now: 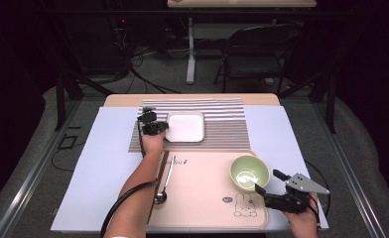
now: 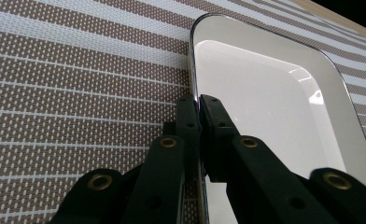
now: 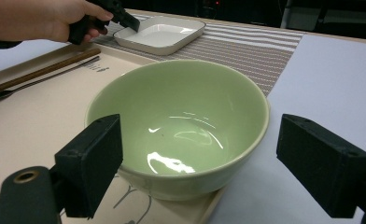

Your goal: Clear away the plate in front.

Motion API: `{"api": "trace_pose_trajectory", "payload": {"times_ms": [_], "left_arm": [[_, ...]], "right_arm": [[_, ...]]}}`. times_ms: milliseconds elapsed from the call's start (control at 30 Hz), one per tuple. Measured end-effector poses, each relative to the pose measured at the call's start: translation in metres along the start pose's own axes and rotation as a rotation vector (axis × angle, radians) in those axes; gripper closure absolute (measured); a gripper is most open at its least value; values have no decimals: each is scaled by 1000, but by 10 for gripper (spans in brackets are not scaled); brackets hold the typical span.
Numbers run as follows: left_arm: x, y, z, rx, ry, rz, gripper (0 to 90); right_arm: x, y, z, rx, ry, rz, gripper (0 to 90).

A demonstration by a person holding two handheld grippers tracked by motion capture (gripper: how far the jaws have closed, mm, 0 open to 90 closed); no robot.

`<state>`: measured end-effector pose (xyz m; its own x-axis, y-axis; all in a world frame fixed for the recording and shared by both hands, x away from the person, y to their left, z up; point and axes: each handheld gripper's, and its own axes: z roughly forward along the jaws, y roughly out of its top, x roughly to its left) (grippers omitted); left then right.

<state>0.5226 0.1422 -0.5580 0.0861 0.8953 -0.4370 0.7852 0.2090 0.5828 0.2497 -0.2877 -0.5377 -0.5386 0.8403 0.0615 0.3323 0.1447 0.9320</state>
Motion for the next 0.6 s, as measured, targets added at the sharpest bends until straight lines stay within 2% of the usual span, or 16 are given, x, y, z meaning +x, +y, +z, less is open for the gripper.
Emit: {"api": "trace_pose_trajectory", "payload": {"times_ms": [167, 400, 500, 600], "left_arm": [[-1, 0, -1, 0, 9, -17, 882], [-2, 1, -4, -28, 19, -42, 886], [-2, 1, -5, -39, -2, -70, 886], [-4, 1, -9, -43, -6, -75, 886]], "right_arm": [[0, 0, 0, 0, 1, 1, 141], [0, 0, 0, -1, 2, -2, 141], [0, 0, 0, 0, 2, 1, 141], [0, 0, 0, -2, 1, 1, 141]]}}
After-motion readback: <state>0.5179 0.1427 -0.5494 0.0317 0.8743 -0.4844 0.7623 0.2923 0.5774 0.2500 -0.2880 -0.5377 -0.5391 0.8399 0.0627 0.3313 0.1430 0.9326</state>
